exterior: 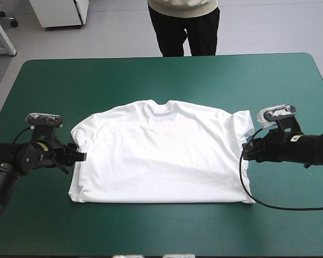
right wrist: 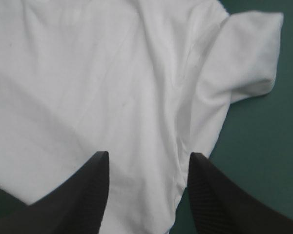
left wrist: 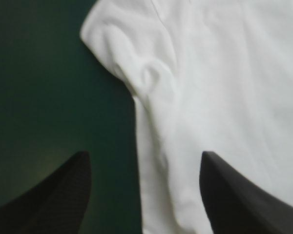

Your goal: Fold the cloth

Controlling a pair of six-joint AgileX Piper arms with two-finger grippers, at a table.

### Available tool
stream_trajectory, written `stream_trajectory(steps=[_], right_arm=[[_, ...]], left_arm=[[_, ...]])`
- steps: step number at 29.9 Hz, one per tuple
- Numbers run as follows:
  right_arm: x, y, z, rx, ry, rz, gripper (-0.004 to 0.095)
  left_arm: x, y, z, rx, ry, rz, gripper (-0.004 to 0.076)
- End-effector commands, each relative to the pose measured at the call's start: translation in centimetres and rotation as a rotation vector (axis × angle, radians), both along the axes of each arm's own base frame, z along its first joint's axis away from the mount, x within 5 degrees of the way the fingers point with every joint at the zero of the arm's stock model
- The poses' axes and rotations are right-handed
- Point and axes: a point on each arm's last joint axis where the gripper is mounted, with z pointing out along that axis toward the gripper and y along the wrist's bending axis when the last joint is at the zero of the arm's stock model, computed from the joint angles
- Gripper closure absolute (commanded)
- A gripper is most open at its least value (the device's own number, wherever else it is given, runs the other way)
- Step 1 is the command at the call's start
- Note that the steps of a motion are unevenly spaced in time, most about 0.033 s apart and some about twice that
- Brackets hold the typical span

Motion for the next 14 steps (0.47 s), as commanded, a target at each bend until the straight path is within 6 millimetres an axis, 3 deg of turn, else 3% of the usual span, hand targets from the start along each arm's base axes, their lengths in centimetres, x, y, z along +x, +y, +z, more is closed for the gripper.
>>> stream_trajectory(steps=[1, 8, 14], right_arm=[[0.0, 0.0, 2.9, 0.027, -0.107, -0.011, 0.0446], [-0.1, 0.0, 2.9, 0.022, -0.101, -0.007, 0.0497], [0.6, -0.4, 2.3, 0.003, -0.060, -0.068, 0.0520]], left_arm=[[1.7, 1.3, 2.1, 0.008, -0.071, 0.079, 0.0246], [6.3, 4.0, -0.5, -0.128, -0.033, 0.192, 0.0246], [8.3, 3.6, -2.1, -0.245, -0.003, 0.160, 0.0248]])
